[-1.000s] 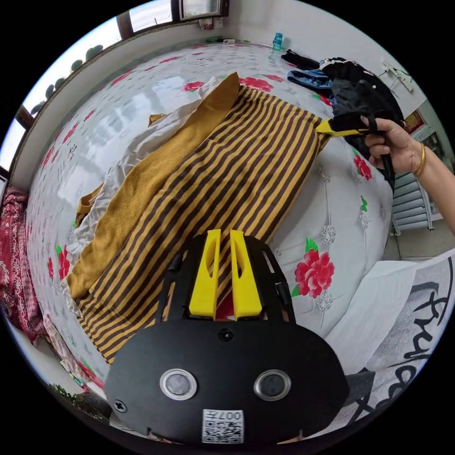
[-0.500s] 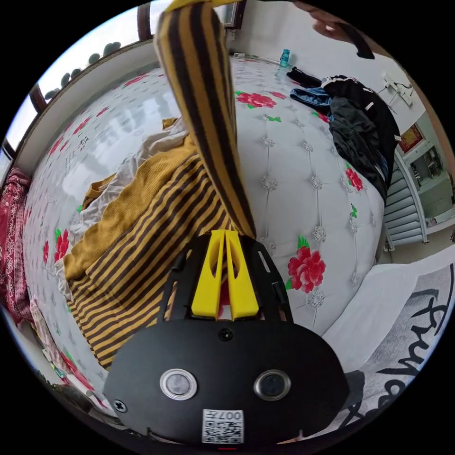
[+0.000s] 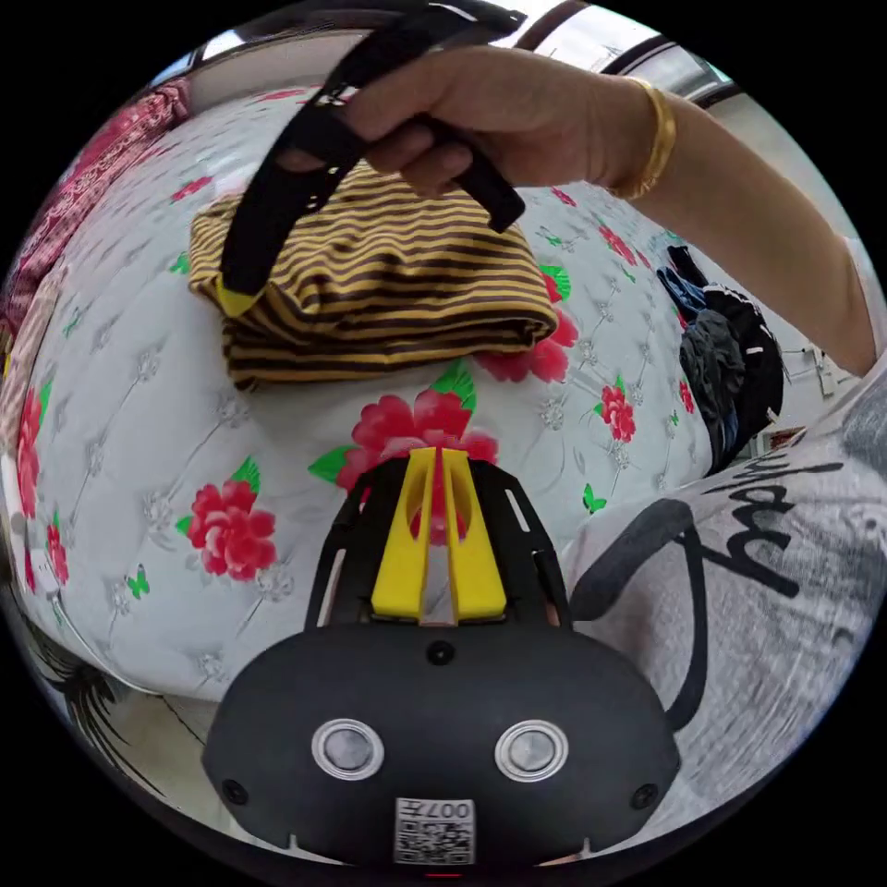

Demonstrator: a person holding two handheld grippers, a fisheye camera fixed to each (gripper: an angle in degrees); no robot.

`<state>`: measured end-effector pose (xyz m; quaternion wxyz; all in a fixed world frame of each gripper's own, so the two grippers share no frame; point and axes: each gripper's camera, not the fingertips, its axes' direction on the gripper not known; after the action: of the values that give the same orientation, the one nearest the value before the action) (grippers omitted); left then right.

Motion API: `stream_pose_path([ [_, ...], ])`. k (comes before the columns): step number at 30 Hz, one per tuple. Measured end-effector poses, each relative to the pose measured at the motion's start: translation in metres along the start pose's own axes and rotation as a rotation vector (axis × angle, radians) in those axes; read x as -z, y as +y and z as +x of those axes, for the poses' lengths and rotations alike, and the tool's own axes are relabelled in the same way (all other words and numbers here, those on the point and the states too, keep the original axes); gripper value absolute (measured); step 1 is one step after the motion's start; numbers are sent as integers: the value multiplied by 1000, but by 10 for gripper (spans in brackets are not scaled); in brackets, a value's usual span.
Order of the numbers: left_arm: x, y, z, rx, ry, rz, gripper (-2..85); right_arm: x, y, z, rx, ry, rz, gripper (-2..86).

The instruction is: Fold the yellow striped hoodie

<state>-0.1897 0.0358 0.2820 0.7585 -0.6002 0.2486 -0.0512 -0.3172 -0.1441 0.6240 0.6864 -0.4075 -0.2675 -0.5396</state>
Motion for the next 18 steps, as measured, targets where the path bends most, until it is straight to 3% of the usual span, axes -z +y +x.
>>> stream_pose_path([
  [6, 60, 3, -67, 199, -1, 98, 47, 8, 17, -12, 20, -51, 81, 96],
  [9, 94, -5, -108, 272, 114, 163, 86, 54, 66, -26, -16, -80, 324, 115],
  [13, 124, -29, -167, 313, 335, 175, 154, 102, 188, -14, -355, -70, 558, 129],
  [18, 148, -69, -212, 327, 536, 125, 209, 92, 325, 10, -821, -166, 724, 138],
])
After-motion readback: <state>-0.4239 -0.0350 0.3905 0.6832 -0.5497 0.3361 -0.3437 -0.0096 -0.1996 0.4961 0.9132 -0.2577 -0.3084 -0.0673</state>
